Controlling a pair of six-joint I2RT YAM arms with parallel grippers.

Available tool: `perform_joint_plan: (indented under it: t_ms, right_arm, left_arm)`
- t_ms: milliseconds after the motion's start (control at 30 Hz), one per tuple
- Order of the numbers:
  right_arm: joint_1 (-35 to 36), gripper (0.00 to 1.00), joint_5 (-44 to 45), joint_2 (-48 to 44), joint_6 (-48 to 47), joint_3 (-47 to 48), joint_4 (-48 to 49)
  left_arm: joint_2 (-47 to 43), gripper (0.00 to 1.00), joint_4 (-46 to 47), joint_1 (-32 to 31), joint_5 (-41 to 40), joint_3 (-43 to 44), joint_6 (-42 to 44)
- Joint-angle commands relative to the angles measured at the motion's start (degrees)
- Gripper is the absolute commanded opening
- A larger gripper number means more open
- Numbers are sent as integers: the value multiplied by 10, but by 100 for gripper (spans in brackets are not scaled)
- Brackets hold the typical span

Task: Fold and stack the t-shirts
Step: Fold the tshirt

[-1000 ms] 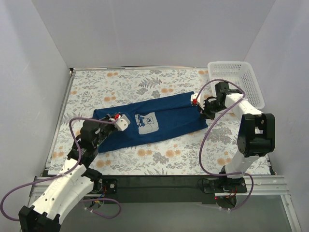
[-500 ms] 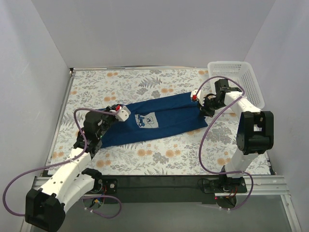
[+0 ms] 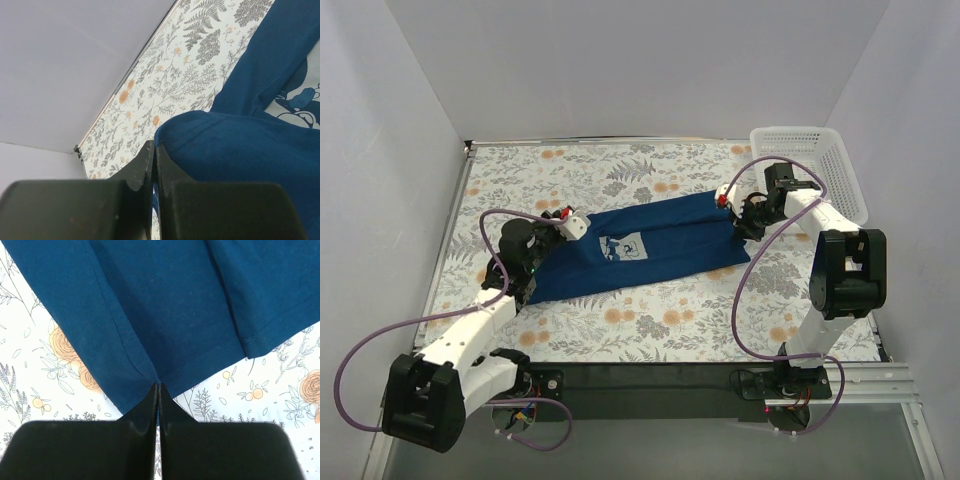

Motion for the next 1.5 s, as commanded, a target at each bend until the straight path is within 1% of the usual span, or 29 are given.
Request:
perform_joint_plan:
  t_ms: [0,200,533,867,1467]
  right_arm:
    - [-3,1,0,2,12,26,12]
    - [-3,1,3,9,16,32,14]
    - [-3,1,18,19,23,29,18]
    - [-3,1,27,14,26,14,25]
    - [-3,1,25,17,30,14,29]
  left_arm:
    - [21,0,52,11,12,22,-5]
    - [56,0,78,20,15,26,-7]
    - [81,0,102,28,21,27,-8]
    - [114,0,109,35,37,38,-7]
    - [189,0,119,54,35,46,-17]
